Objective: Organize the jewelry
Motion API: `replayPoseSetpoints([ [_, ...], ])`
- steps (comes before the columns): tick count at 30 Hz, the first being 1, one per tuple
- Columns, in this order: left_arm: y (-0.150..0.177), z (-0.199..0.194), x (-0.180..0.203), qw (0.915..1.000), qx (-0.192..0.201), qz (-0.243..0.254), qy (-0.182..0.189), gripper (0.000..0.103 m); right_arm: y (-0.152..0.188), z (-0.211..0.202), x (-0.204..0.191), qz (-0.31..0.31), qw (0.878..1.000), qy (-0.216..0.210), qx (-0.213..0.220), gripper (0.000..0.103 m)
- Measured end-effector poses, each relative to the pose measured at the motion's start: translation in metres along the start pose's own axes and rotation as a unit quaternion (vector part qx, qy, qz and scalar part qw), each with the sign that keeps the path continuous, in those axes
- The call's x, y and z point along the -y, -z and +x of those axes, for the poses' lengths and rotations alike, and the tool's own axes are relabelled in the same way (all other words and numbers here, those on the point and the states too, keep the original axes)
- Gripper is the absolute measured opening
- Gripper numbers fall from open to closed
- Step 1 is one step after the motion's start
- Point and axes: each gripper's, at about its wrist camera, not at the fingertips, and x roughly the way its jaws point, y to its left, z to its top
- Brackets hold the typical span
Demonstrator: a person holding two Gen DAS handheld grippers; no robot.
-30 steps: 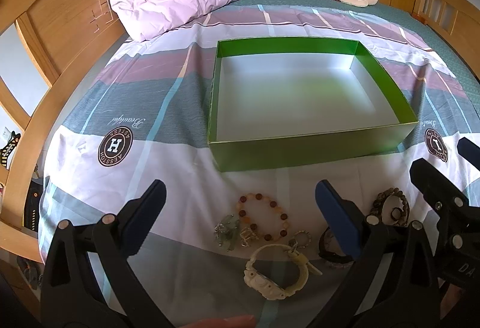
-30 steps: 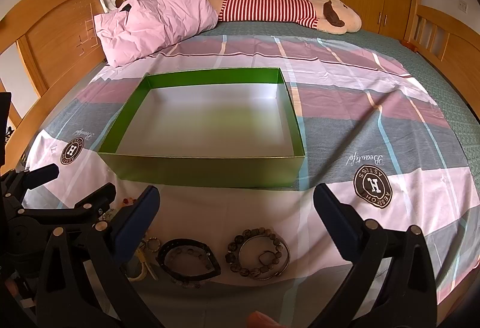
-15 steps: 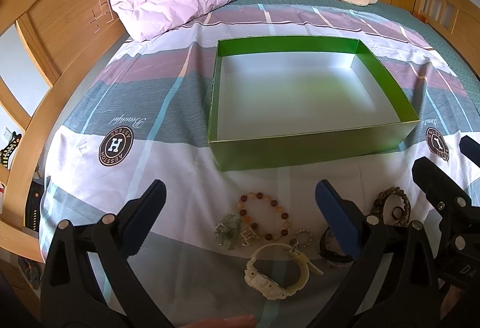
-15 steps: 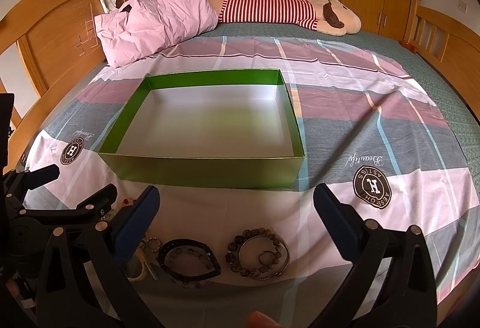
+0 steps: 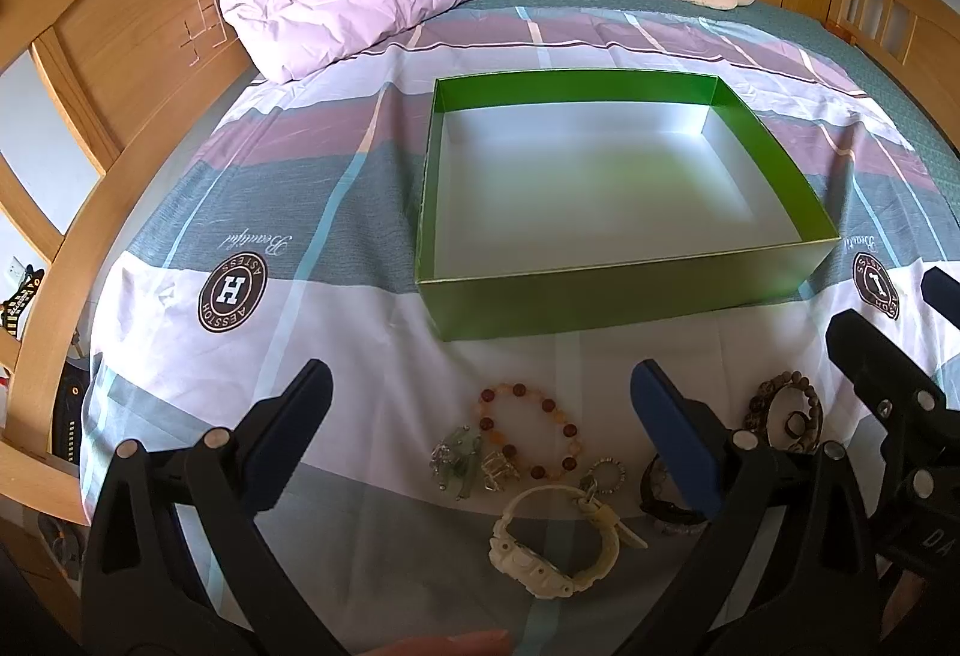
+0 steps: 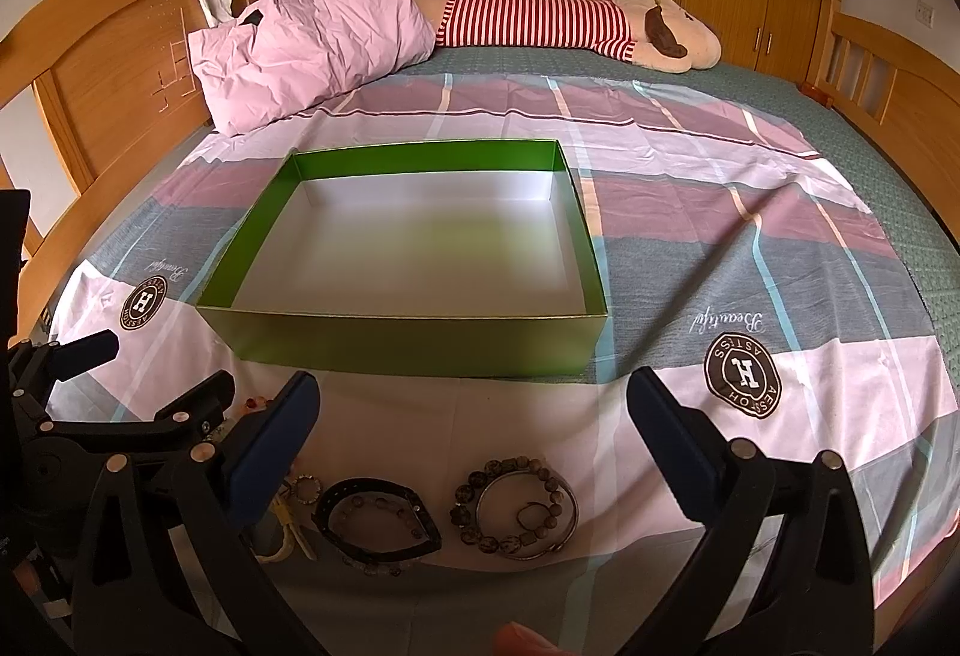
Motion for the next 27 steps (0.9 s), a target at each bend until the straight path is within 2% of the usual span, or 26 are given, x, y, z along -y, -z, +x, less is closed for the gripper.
replayPoseSetpoints([
  [27, 0.001, 0.0005, -0.0001, 1.0, -0.002, 0.003, -0.002, 0.101, -0.0025, -0.0022, 0.0008, -0.001, 1.0, 0.001, 0.002, 0.102],
])
